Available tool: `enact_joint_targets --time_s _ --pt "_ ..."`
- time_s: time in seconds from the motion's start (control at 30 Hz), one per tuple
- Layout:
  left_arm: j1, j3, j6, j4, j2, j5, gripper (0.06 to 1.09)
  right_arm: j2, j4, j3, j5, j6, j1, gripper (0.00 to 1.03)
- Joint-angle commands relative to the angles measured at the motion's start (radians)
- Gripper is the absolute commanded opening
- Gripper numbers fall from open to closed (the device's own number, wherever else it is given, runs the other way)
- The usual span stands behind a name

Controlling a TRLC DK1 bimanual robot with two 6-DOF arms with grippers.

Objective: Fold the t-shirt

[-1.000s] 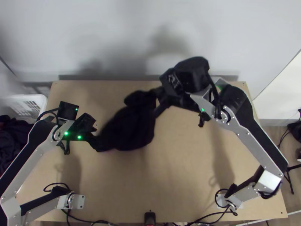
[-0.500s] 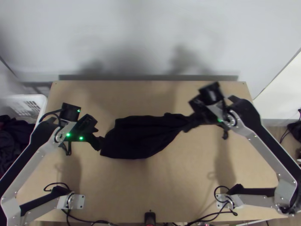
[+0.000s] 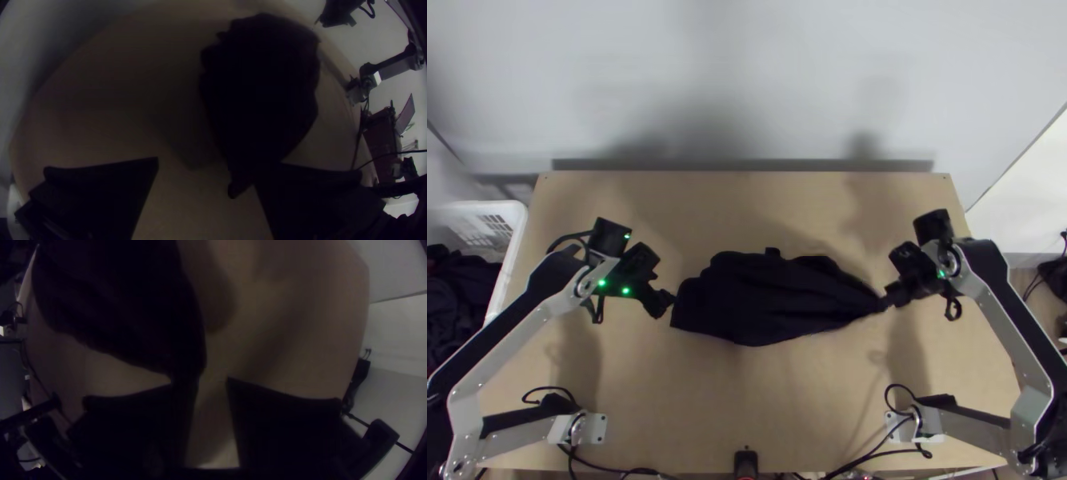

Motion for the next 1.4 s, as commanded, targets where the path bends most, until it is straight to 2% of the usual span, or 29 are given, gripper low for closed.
enact_joint_targets --time_s 0.0,0.07,0.17,0.43,0.57,0.77,1.0,1.03,1.13,1.3,1.37 --pt "-0.024 0.006 -0.015 0.048 0.065 -0.020 1.04 -0.036 0.006 -0.051 0.024 -0.046 -0.034 0.77" --pt "-0.022 0.009 -0.017 0.068 0.079 -0.031 1.04 -0.039 0.017 -0.022 0.027 -0.023 -0.011 0.84" --pt "-0.014 0.026 -0.018 0.076 0.099 -0.039 1.04 -0.039 0.018 0.038 0.025 0.008 0.044 0.86" --pt "-0.008 0.026 -0.032 0.108 0.131 -0.043 1.04 0.068 0.026 0.147 0.022 0.098 0.429 0.88" --pt "-0.004 0.032 -0.046 0.127 0.162 -0.043 1.04 0.167 0.029 0.230 0.021 0.109 0.566 0.88" --pt "-0.019 0.025 -0.063 0.127 0.186 -0.028 1.04 0.311 0.044 0.348 0.021 0.086 0.667 0.88" --pt "-0.039 0.025 -0.076 0.127 0.191 -0.011 1.04 0.438 0.101 0.408 0.008 0.083 0.695 0.87" --pt "-0.045 0.025 -0.082 0.127 0.188 -0.011 1.04 0.449 0.106 0.415 0.008 0.082 0.699 0.83" --pt "-0.060 0.019 -0.086 0.119 0.175 -0.009 1.04 0.457 0.153 0.418 -0.013 0.071 0.702 0.58" --pt "-0.096 0.002 -0.095 0.105 0.148 0.001 1.04 0.461 0.221 0.400 -0.019 0.016 0.698 0.05" --pt "-0.105 -0.004 -0.099 0.102 0.139 0.003 1.04 0.461 0.230 0.392 -0.018 0.005 0.695 0.03"
